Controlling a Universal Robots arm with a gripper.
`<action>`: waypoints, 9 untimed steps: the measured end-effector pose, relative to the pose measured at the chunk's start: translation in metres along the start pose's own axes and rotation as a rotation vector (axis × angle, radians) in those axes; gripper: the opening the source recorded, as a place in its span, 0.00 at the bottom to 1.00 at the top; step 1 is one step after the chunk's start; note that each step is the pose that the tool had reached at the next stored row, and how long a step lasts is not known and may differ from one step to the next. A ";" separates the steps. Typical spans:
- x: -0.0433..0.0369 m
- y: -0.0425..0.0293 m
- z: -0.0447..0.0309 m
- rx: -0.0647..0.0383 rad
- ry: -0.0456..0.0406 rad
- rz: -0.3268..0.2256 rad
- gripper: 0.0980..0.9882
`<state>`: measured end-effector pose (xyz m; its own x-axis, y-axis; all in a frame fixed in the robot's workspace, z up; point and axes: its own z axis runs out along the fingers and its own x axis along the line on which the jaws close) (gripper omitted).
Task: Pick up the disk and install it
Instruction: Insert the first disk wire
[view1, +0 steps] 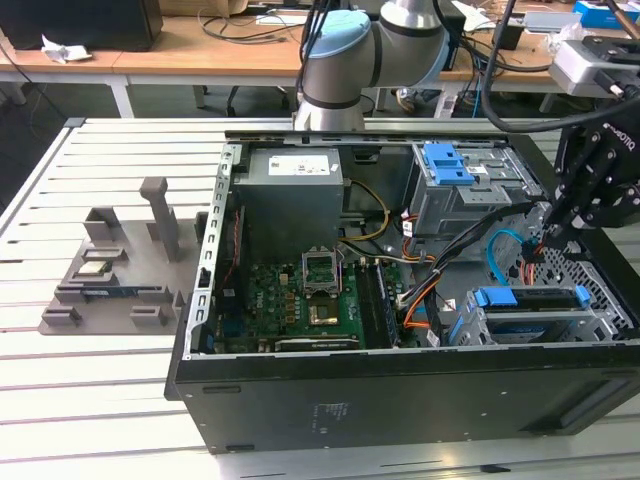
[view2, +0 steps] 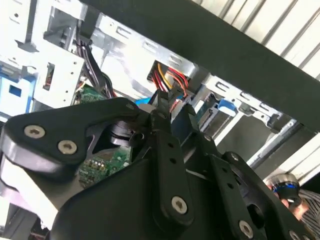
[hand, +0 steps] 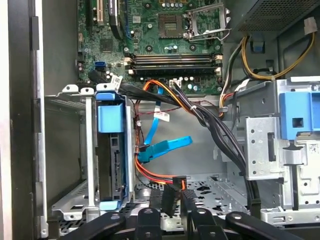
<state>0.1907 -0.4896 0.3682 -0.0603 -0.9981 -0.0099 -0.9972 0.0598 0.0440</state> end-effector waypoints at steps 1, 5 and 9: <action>-0.0050 -0.0007 0.0013 0.000 0.0081 0.000 0.23; -0.0063 -0.0010 0.0049 0.003 0.0511 0.002 0.23; -0.0067 -0.0013 0.0104 0.004 0.0639 0.003 0.23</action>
<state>0.1920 -0.4828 0.3578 -0.0605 -0.9967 0.0541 -0.9972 0.0627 0.0403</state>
